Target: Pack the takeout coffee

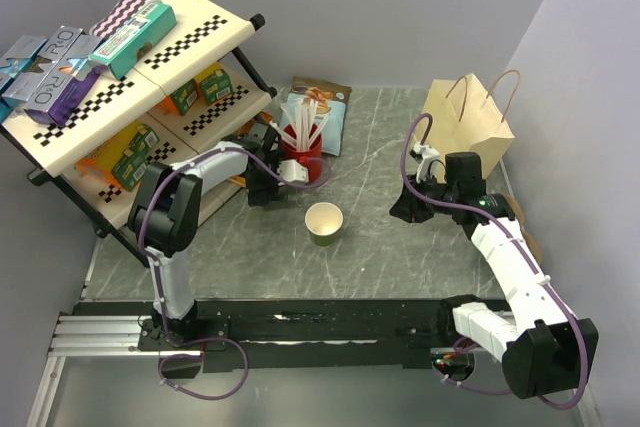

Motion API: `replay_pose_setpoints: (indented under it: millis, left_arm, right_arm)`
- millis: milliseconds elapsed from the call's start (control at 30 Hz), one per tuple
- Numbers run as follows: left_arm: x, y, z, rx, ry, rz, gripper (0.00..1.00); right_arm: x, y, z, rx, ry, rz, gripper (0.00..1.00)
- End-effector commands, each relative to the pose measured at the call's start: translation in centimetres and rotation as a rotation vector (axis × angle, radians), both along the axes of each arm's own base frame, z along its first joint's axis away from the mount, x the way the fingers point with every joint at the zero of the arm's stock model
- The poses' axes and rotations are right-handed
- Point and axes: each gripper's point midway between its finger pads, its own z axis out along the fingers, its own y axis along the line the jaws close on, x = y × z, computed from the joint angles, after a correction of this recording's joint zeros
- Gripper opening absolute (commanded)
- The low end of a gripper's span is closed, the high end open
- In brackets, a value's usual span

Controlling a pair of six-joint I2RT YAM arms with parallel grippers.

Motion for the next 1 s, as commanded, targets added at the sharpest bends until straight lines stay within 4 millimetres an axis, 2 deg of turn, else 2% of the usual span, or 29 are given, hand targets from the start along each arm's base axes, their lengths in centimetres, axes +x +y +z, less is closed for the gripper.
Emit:
replay_pose_setpoints:
  millis: [0, 100, 467, 533, 633, 733, 833, 967]
  left_arm:
    - [0.6, -0.3, 0.1, -0.015, 0.013, -0.012, 0.99]
    - [-1.0, -0.6, -0.2, -0.04, 0.082, -0.006, 0.97]
    - [-9.4, -0.3, -0.9, -0.115, 0.264, 0.02, 0.93]
    - [-11.0, -0.8, -1.1, -0.131, 0.297, 0.02, 0.93]
    - [-12.8, -2.2, -0.1, -0.168, 0.312, 0.011, 0.93]
    - [-13.2, -3.5, 1.9, -0.215, 0.262, -0.002, 0.97]
    - [-12.1, -3.6, 4.7, -0.236, 0.174, 0.008, 0.99]
    - [-10.8, -3.1, 6.0, -0.229, 0.11, 0.029, 0.99]
  right_arm:
    - [0.2, 0.1, 0.9, 0.018, -0.022, -0.002, 0.25]
    - [0.3, 0.1, 1.0, 0.02, -0.019, -0.001, 0.25]
    - [0.1, 0.3, 0.7, 0.034, -0.003, 0.004, 0.25]
    - [0.2, 0.3, 0.7, 0.037, -0.003, 0.003, 0.25]
    - [0.3, 0.4, 0.8, 0.038, -0.003, 0.006, 0.25]
    - [0.2, 0.4, 0.8, 0.037, -0.001, 0.007, 0.25]
    - [0.1, 0.3, 0.7, 0.036, -0.003, 0.005, 0.25]
    - [-0.1, 0.3, 0.3, 0.04, 0.001, 0.003, 0.25]
